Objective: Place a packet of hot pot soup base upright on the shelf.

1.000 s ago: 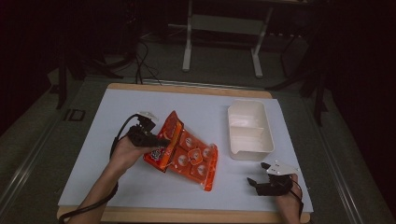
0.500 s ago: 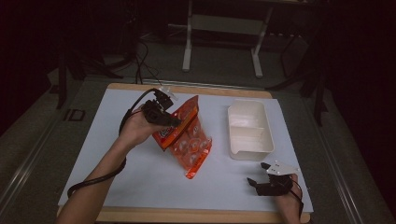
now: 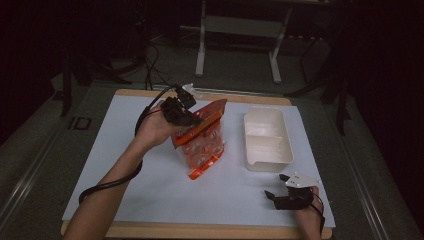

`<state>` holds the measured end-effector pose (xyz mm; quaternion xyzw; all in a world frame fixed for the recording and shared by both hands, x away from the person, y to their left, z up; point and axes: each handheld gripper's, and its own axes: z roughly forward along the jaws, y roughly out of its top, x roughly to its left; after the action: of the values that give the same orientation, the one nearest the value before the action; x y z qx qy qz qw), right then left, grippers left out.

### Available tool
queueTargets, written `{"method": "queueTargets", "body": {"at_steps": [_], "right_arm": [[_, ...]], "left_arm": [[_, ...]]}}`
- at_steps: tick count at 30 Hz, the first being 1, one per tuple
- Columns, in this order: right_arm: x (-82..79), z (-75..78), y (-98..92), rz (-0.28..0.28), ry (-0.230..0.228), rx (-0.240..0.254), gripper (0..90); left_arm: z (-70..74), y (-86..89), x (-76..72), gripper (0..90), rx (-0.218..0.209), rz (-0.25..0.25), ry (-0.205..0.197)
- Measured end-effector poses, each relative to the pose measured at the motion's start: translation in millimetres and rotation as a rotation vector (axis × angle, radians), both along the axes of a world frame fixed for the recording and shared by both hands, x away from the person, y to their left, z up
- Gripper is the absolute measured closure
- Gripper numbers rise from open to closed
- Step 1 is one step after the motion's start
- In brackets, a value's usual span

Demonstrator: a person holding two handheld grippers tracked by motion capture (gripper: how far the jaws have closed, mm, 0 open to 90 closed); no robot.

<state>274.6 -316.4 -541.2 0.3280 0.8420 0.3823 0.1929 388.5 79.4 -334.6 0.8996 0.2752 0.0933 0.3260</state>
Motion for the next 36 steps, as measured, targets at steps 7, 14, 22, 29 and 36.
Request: {"method": "queueTargets", "body": {"at_steps": [7, 14, 22, 29, 36], "right_arm": [[0.1, 0.0, -0.2, 0.000, -0.001, 0.001, 15.8], [-0.1, 0.1, -0.2, 0.000, -0.001, 0.003, 15.8], [-0.2, 0.1, -0.2, 0.000, -0.001, 0.002, 15.8], [-0.1, 0.1, -0.4, 0.002, -0.006, 0.004, 15.8], [-0.3, 0.2, -0.6, 0.001, -0.006, 0.008, 15.8]], "left_arm": [[11.9, -11.9, 4.0, 90.0, 0.005, 0.007, -0.040], [15.0, -19.8, 8.1, 90.0, 0.014, 0.020, -0.063], [19.2, -27.9, 16.4, 90.0, -0.005, 0.036, -0.071], [23.5, -39.9, 24.2, 90.0, -0.008, 0.044, -0.093], [24.8, -40.7, 32.0, 90.0, -0.040, 0.064, -0.100]]}}
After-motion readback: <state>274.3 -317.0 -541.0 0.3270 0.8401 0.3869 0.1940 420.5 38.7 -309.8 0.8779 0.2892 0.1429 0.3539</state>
